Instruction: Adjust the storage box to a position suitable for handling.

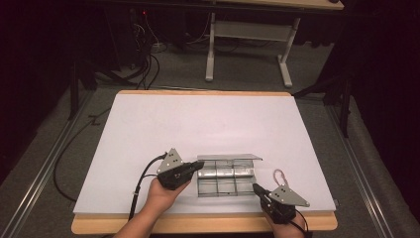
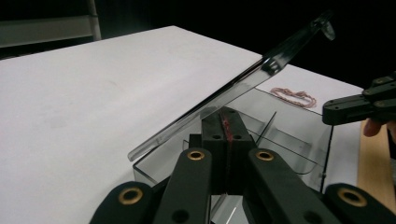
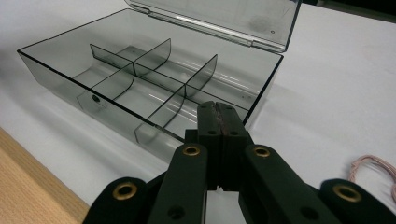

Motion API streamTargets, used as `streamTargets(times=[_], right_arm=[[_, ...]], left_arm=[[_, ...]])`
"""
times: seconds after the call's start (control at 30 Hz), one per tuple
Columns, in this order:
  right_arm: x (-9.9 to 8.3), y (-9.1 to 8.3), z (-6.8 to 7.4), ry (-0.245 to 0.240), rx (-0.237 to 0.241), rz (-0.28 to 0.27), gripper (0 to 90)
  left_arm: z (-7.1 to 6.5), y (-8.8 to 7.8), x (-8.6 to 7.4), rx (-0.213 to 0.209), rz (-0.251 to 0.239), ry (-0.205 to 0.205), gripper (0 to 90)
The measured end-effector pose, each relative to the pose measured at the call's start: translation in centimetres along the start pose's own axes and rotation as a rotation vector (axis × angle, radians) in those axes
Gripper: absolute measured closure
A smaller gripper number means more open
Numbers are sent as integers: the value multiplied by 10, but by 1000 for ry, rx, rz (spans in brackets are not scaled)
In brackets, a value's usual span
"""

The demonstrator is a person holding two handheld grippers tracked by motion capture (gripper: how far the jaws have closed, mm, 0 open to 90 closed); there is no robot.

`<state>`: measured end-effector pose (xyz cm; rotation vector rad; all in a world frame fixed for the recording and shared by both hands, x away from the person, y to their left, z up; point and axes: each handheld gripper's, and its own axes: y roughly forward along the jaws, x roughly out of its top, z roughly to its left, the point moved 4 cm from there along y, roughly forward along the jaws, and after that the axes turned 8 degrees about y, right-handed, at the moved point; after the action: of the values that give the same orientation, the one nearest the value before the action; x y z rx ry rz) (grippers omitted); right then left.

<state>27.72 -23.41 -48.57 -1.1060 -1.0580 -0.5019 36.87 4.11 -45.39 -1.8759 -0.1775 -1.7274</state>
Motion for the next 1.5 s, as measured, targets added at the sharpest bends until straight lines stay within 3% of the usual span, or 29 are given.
streamTargets(times=[0.83,1.5], right_arm=[[0,0,0,-7,1,-3,898],[0,0,0,-8,0,-4,898]], left_arm=[[23,20,-2,43,10,-12,899],[38,30,-11,77,36,-54,899]])
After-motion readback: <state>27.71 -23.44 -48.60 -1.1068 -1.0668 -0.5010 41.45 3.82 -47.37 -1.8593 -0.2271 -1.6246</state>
